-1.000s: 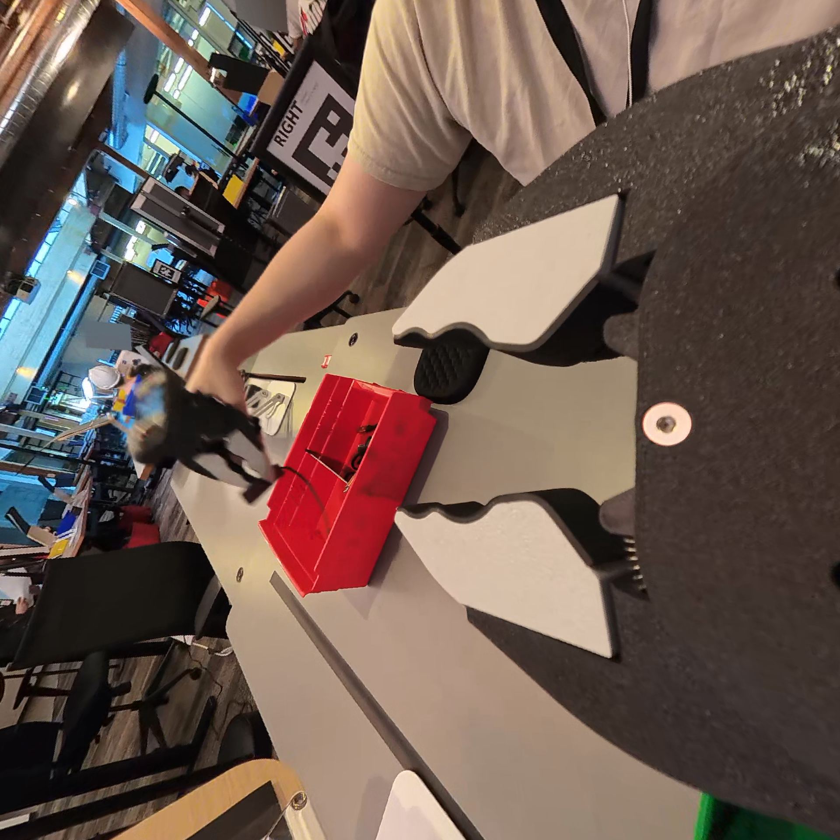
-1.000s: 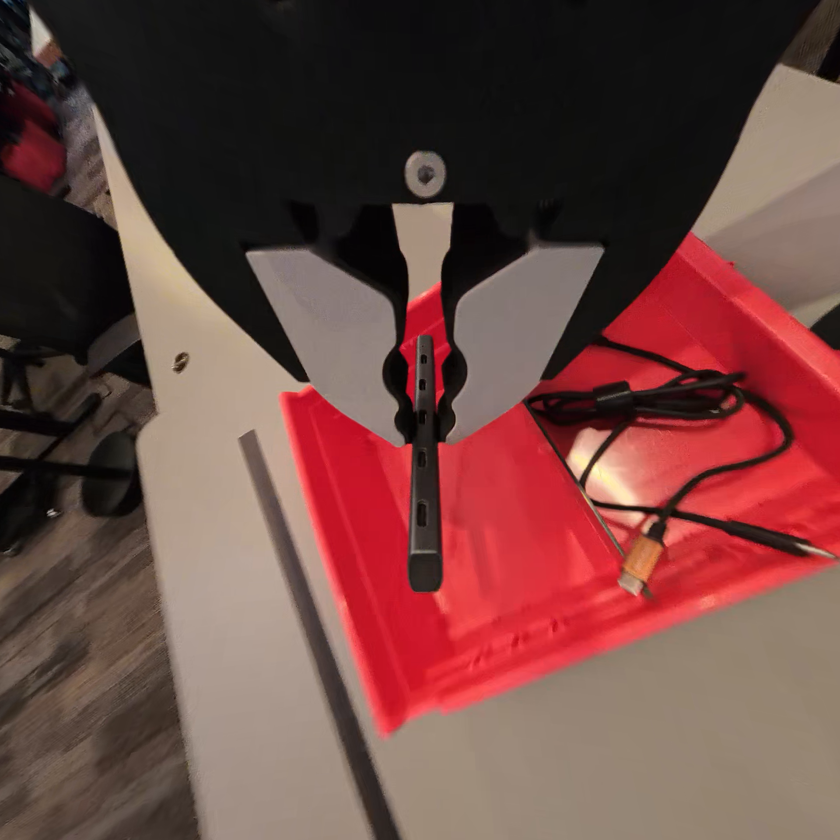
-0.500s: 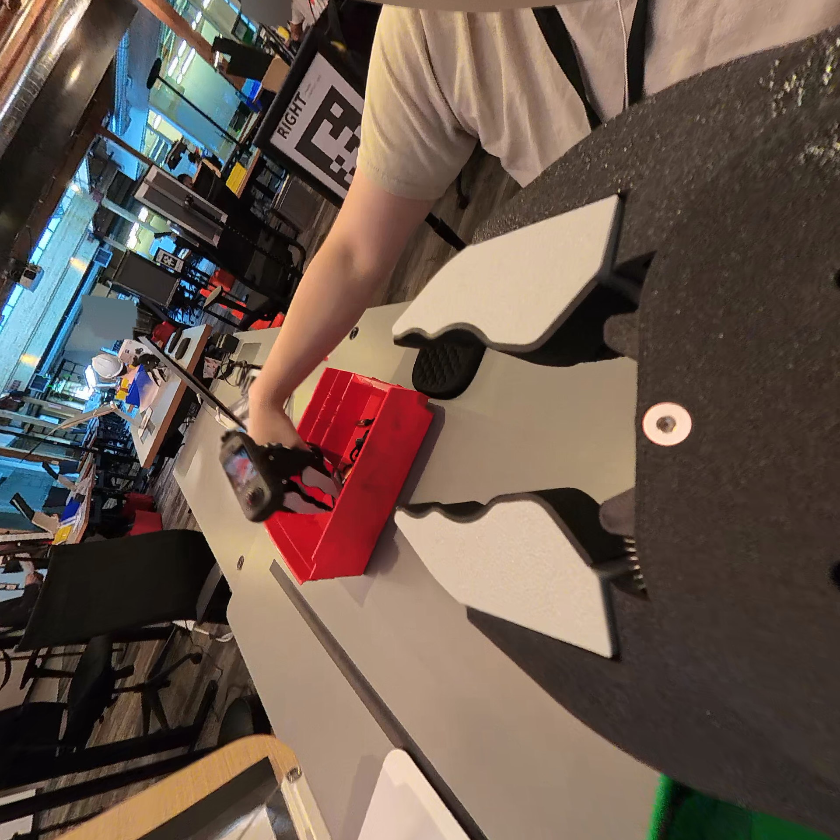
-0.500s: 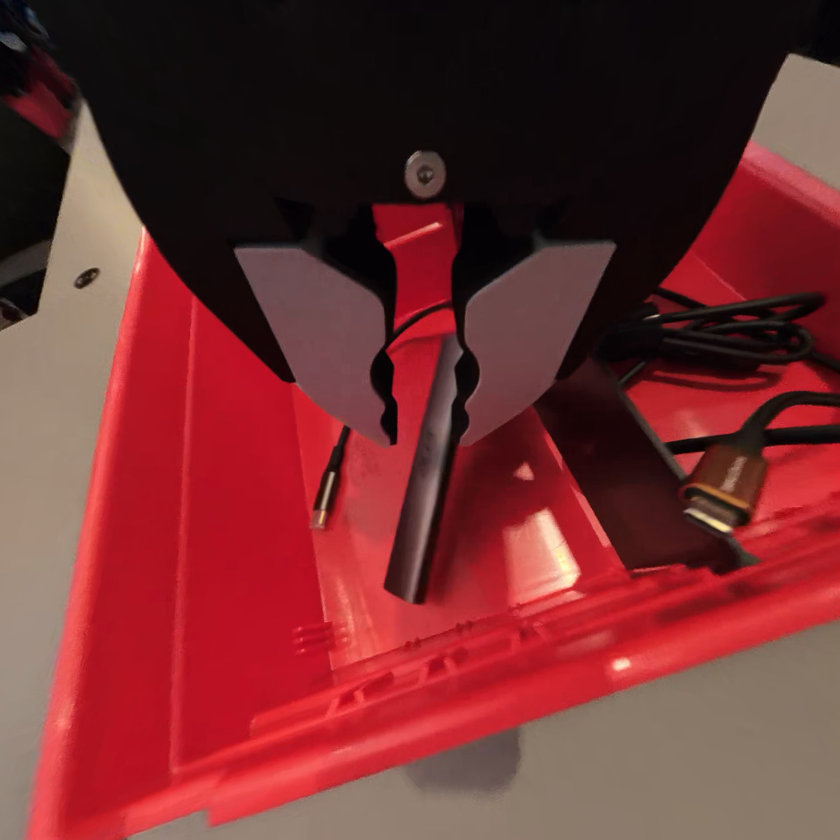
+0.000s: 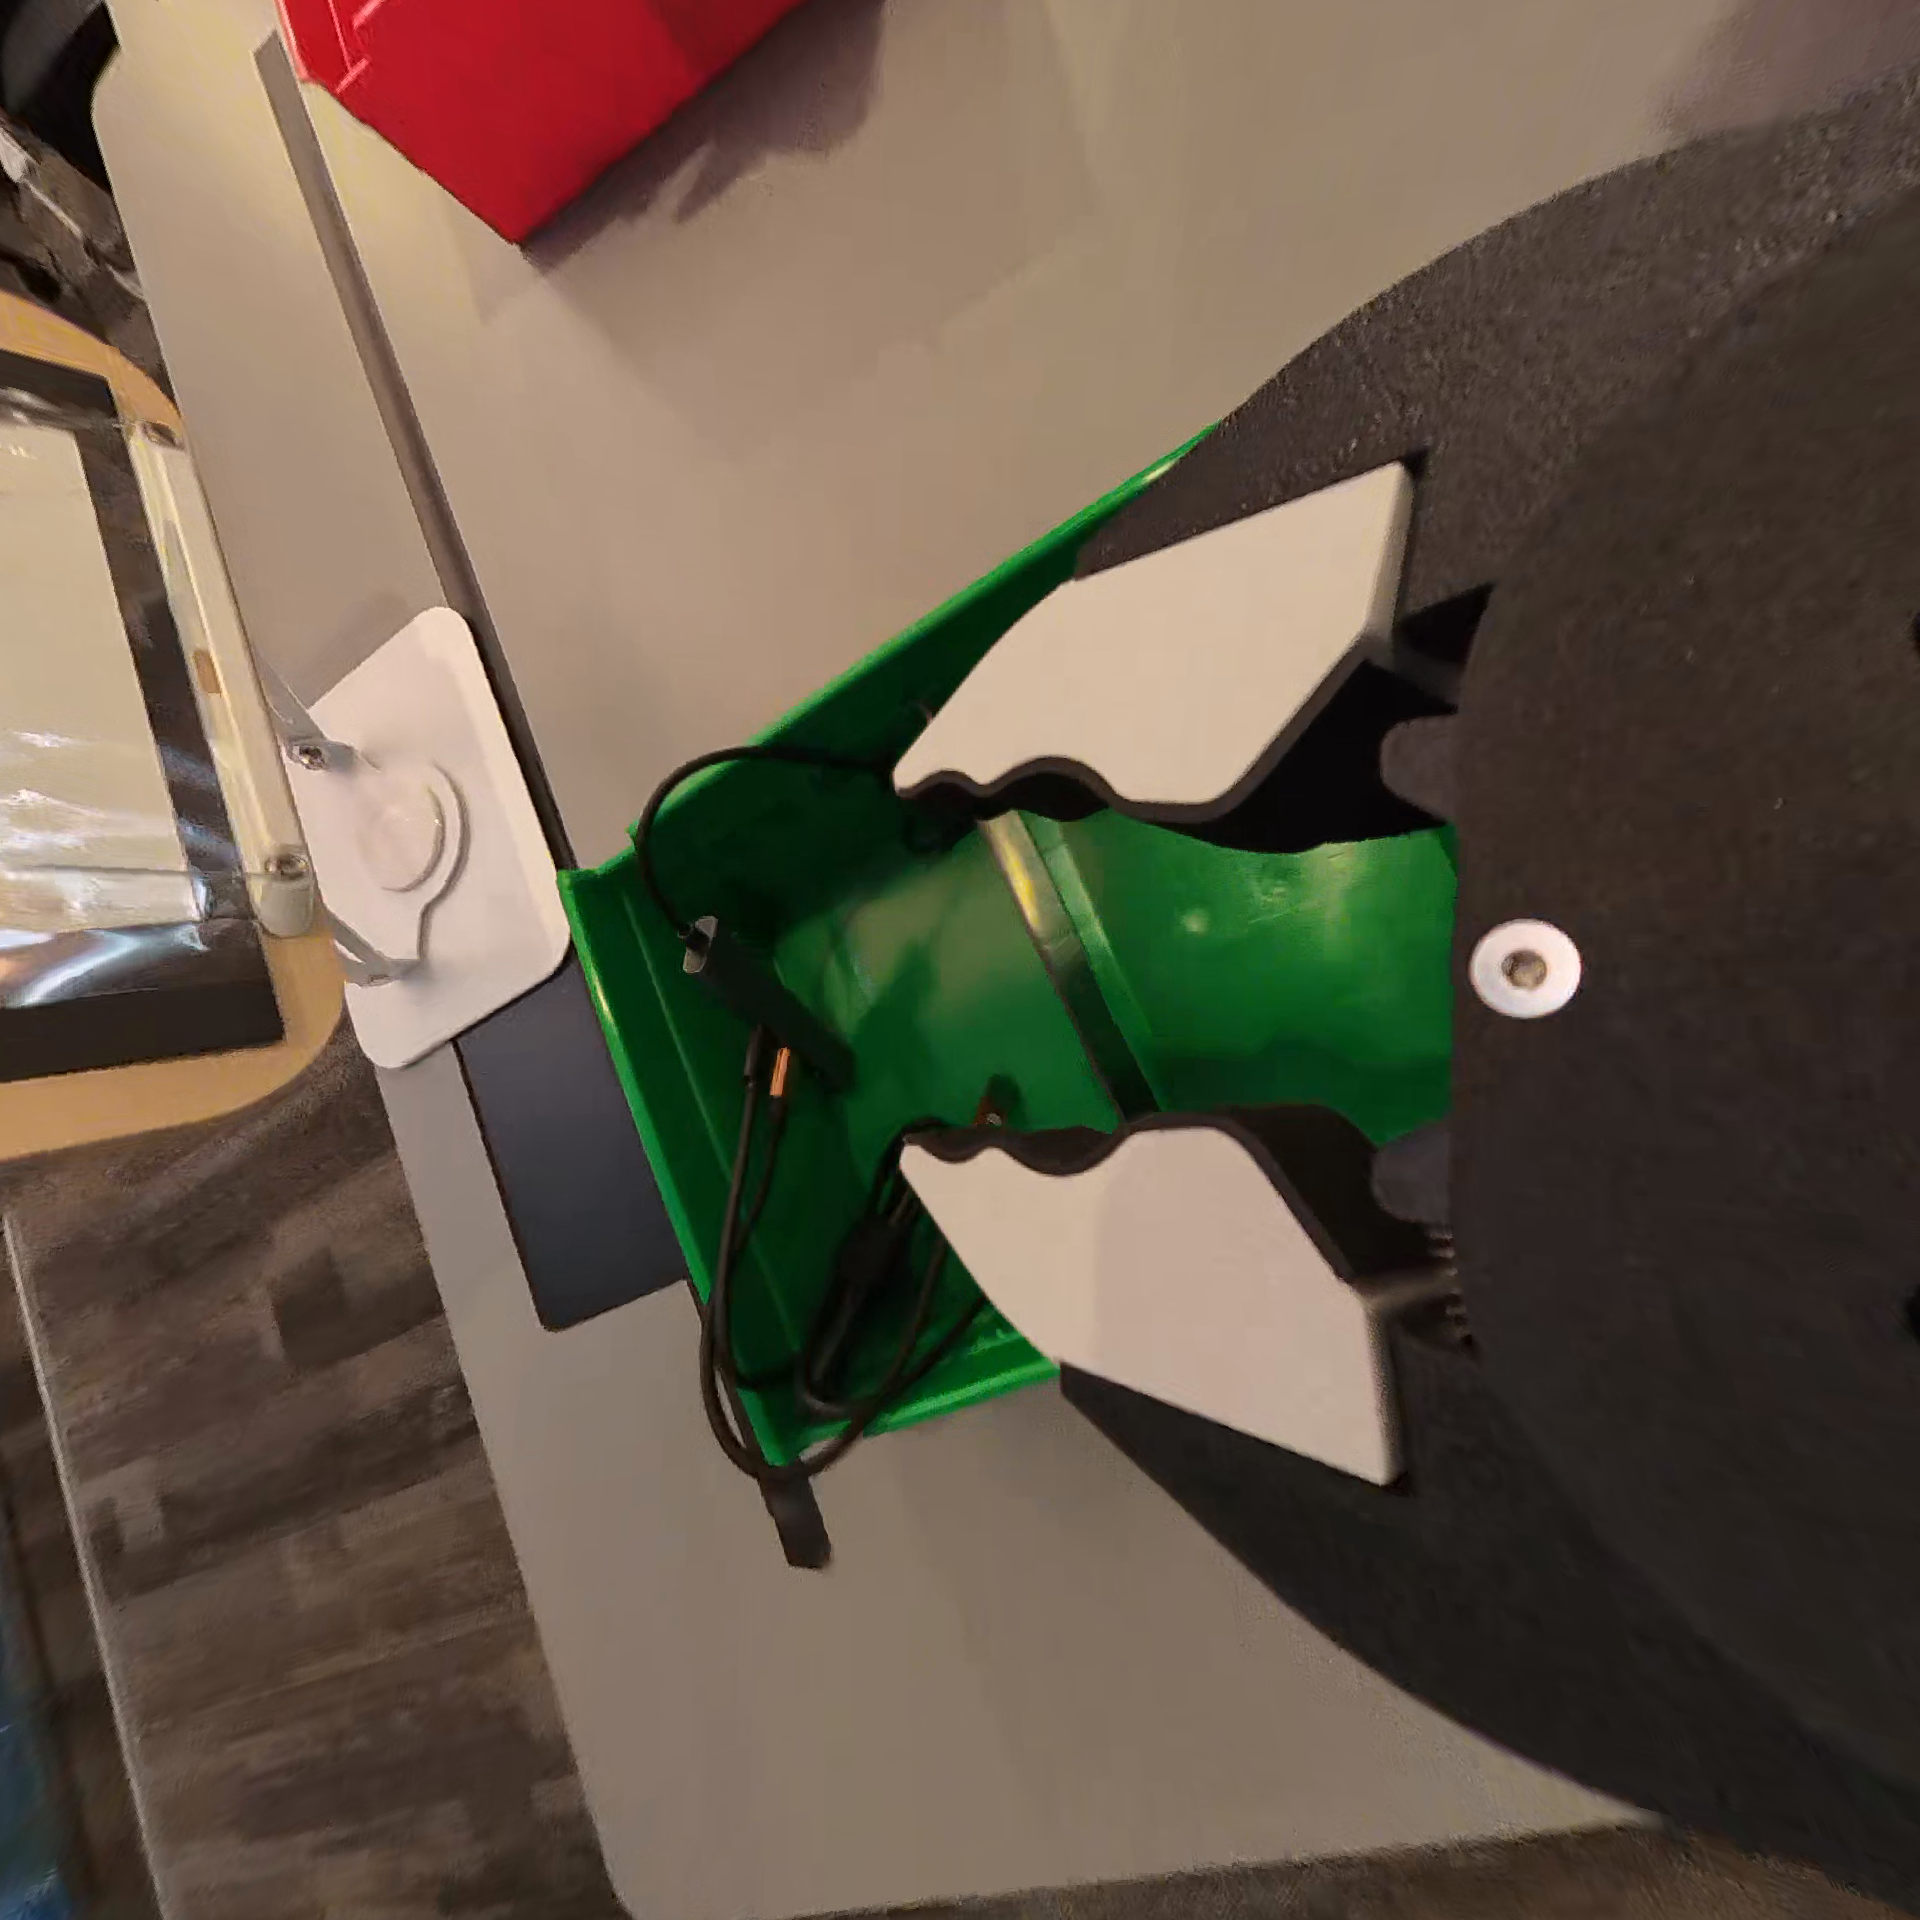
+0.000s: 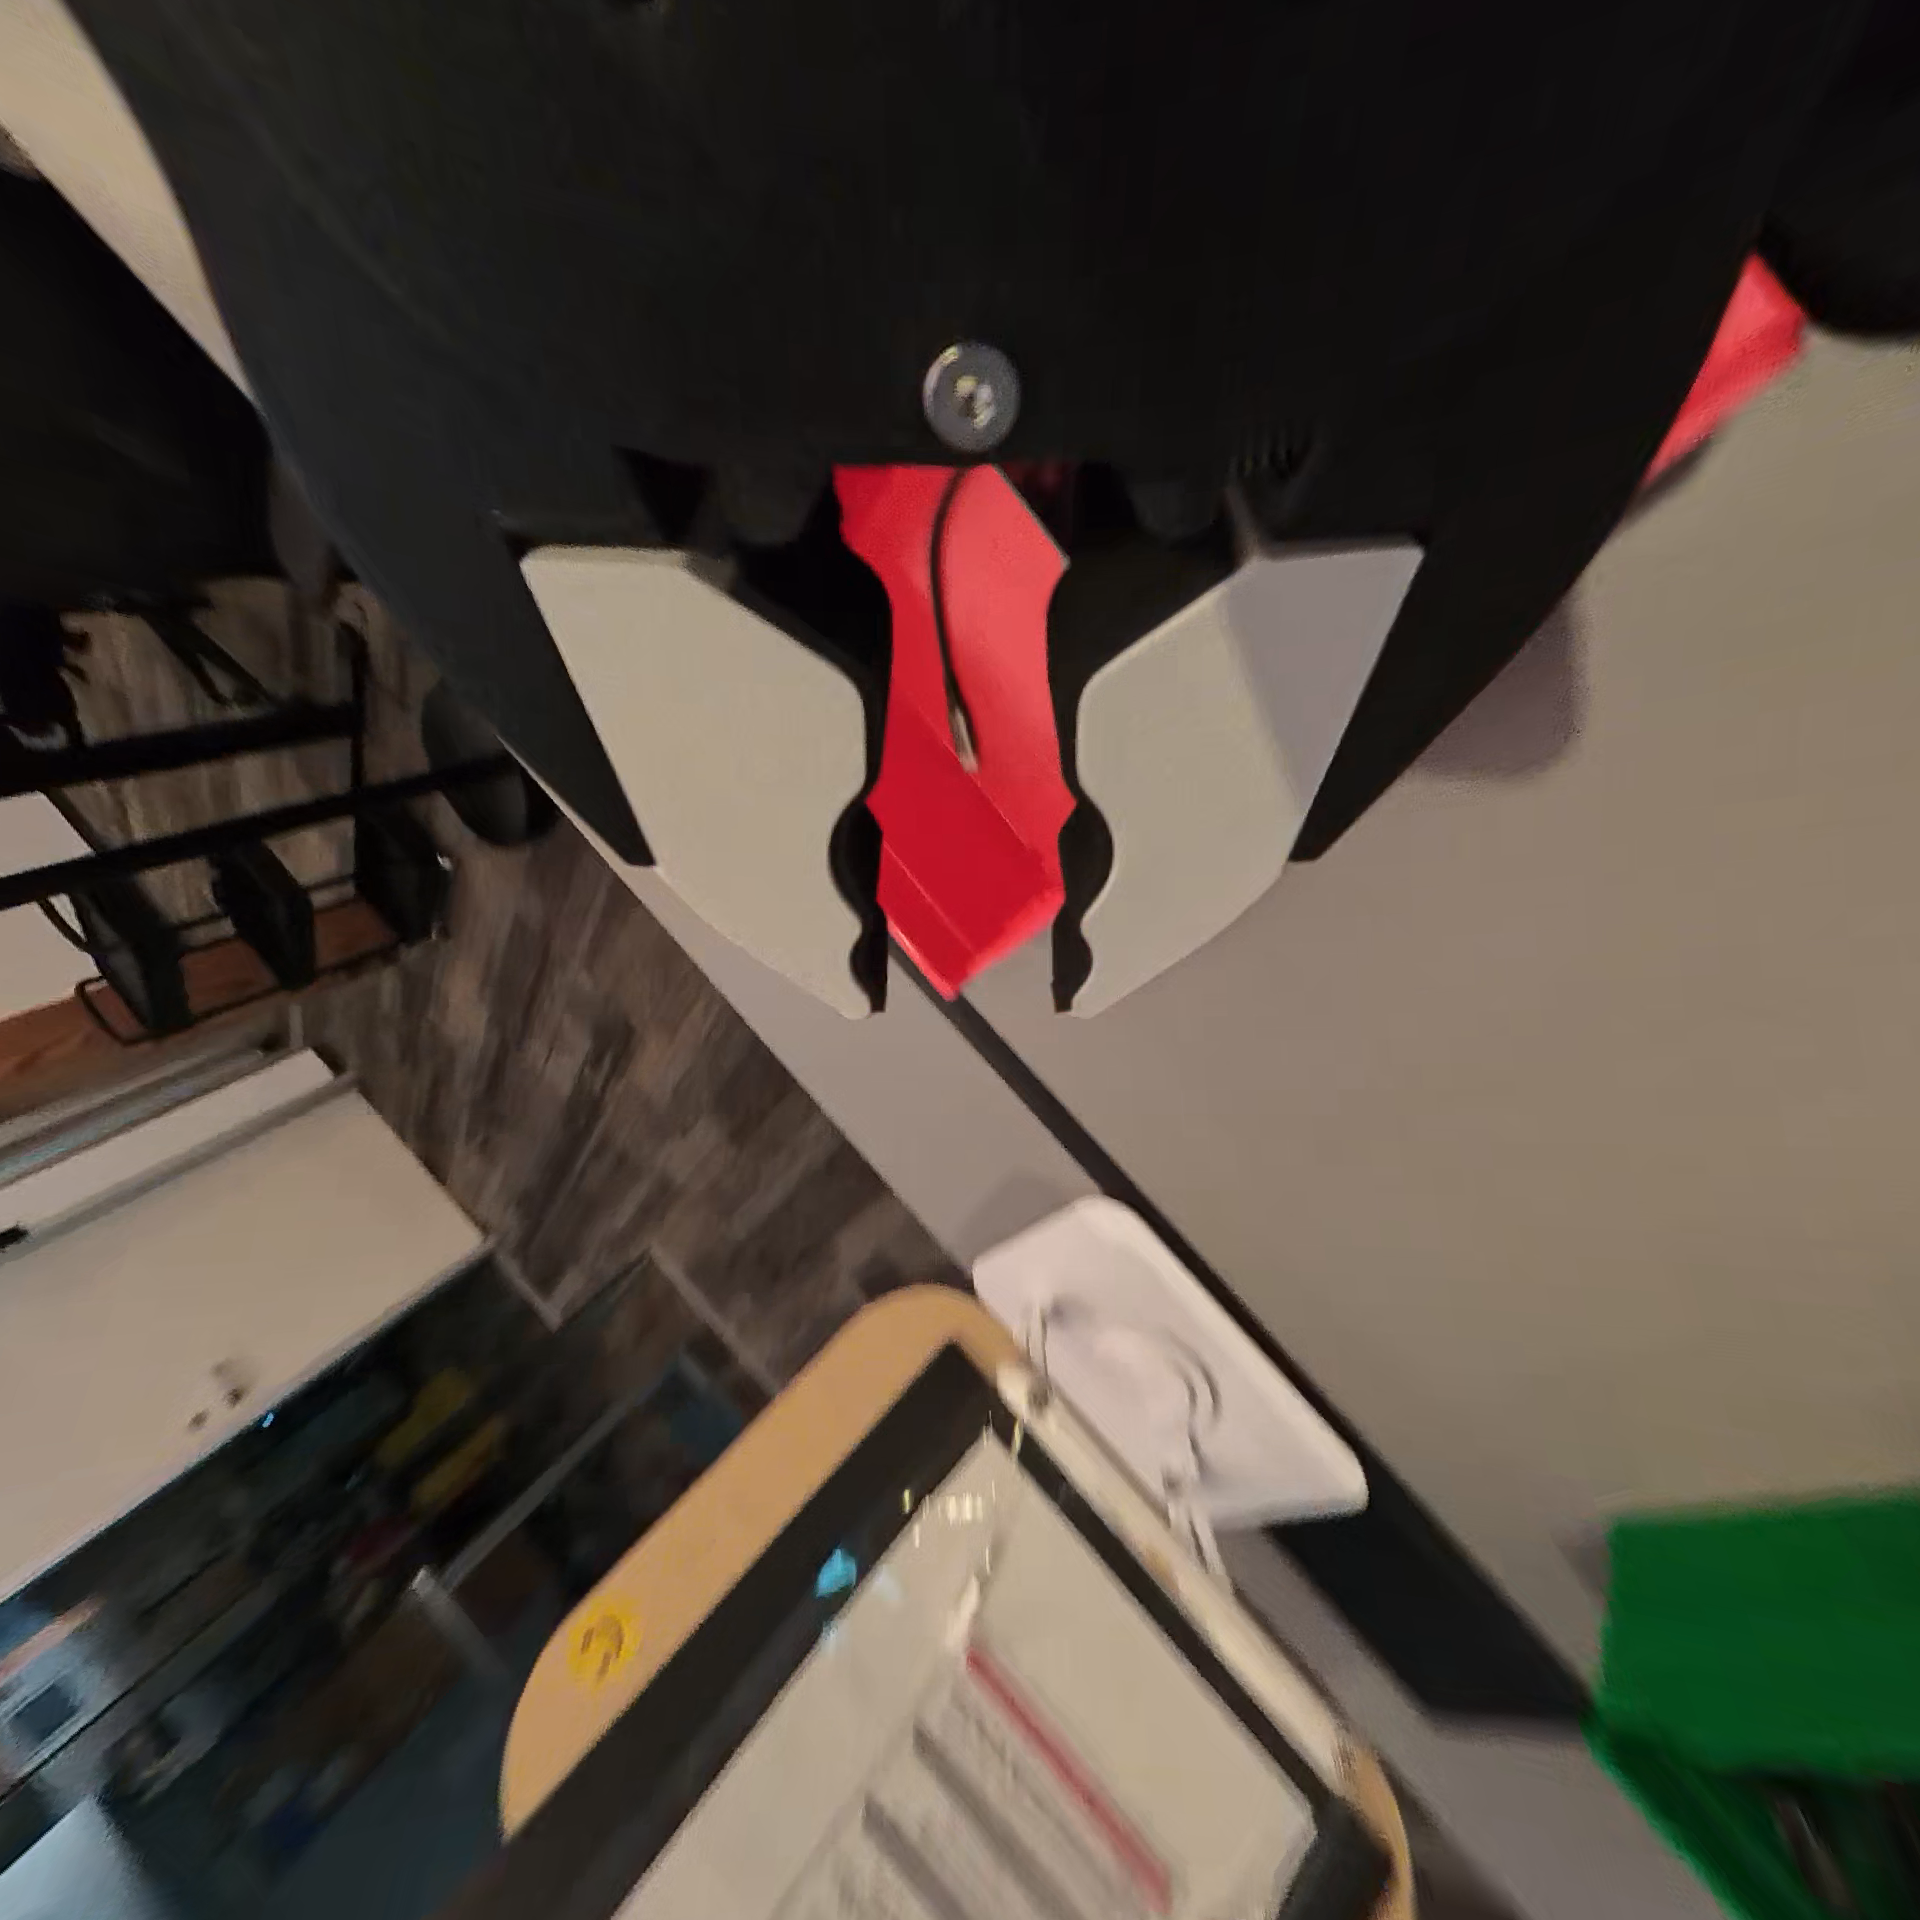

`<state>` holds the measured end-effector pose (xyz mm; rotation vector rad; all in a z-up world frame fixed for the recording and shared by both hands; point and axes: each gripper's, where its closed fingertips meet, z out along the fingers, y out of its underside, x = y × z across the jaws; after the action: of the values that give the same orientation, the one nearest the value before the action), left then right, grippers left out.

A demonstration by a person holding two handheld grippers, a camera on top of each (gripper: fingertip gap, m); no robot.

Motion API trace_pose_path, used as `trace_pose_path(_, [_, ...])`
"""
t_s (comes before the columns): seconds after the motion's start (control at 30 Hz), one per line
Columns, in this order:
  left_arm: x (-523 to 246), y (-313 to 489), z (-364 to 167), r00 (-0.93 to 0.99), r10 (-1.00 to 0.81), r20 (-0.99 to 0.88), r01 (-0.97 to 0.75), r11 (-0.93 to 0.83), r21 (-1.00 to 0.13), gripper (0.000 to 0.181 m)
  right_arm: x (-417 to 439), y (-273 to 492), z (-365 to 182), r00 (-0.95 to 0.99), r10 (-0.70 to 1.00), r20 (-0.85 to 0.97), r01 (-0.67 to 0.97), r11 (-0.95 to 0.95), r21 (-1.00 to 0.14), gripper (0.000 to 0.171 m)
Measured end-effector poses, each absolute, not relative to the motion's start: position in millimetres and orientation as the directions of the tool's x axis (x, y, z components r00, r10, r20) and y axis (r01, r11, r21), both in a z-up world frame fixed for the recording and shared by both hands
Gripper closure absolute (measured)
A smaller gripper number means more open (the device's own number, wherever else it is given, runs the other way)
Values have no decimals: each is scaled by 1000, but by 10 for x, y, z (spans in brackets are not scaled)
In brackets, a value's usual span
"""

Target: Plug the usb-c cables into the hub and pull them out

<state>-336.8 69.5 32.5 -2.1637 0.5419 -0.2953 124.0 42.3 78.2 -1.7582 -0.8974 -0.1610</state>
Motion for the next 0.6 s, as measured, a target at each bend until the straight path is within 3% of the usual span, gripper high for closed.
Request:
trace_pose_path(0.07, [-3249, 830, 258, 844, -536, 1, -306, -483, -820, 124, 1072, 386, 804, 688, 515, 511, 611, -31, -791, 139])
trace_pose_path(0.13, [-3147, 989, 94, 821, -567, -67, -383, -458, -802, 122, 1132, 462, 806, 715, 478, 510, 614, -78, -786, 136])
trace_pose_path(0.3, [-2976, 1373, -498, 712, -575, -403, -677, -409, -611, 114, 1182, 534, 805, 745, 480, 462, 553, -59, -831, 136])
trace_pose_path(0.37, [-2908, 1392, -689, 665, -607, -434, -734, -425, -530, 108, 1247, 539, 785, 745, 467, 477, 566, -64, -822, 136])
trace_pose_path(0.6, [-2746, 1614, -777, 565, -653, -504, -812, -330, -482, 126, 1450, 503, 869, 772, 452, 447, 518, -39, -855, 136])
